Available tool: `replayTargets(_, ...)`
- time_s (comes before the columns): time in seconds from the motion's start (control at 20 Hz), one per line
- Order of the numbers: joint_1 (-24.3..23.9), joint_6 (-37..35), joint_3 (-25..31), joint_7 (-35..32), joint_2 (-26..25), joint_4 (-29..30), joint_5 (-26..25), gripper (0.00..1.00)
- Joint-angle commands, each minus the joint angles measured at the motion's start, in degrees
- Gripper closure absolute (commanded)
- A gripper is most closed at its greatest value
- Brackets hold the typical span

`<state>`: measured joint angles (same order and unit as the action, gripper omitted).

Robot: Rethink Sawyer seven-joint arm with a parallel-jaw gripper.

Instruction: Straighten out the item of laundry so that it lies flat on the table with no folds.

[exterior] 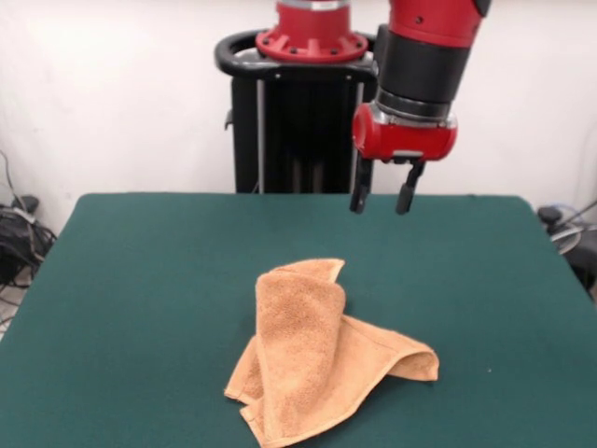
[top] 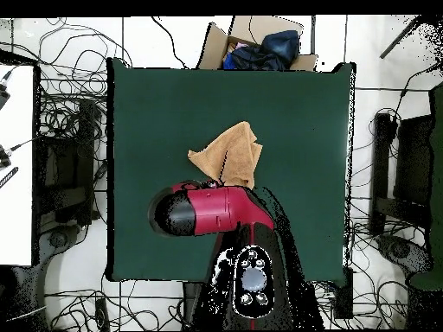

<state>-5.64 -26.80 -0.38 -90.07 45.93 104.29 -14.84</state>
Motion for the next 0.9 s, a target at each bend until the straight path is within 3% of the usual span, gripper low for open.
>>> replayTargets(0.05, 2.80, -15.14, -2.47, -4.64, -1.47, -4.61, -2.06, 0.00)
replayTargets(0.7, 1.16, -17.02, 1.15, -3.53, -2.82, -9.90, -1.21, 0.00)
replayTargets(0.9, -0.26, -12.42, 3.46, -4.65, -3.38, -11.56, 1.18, 0.00)
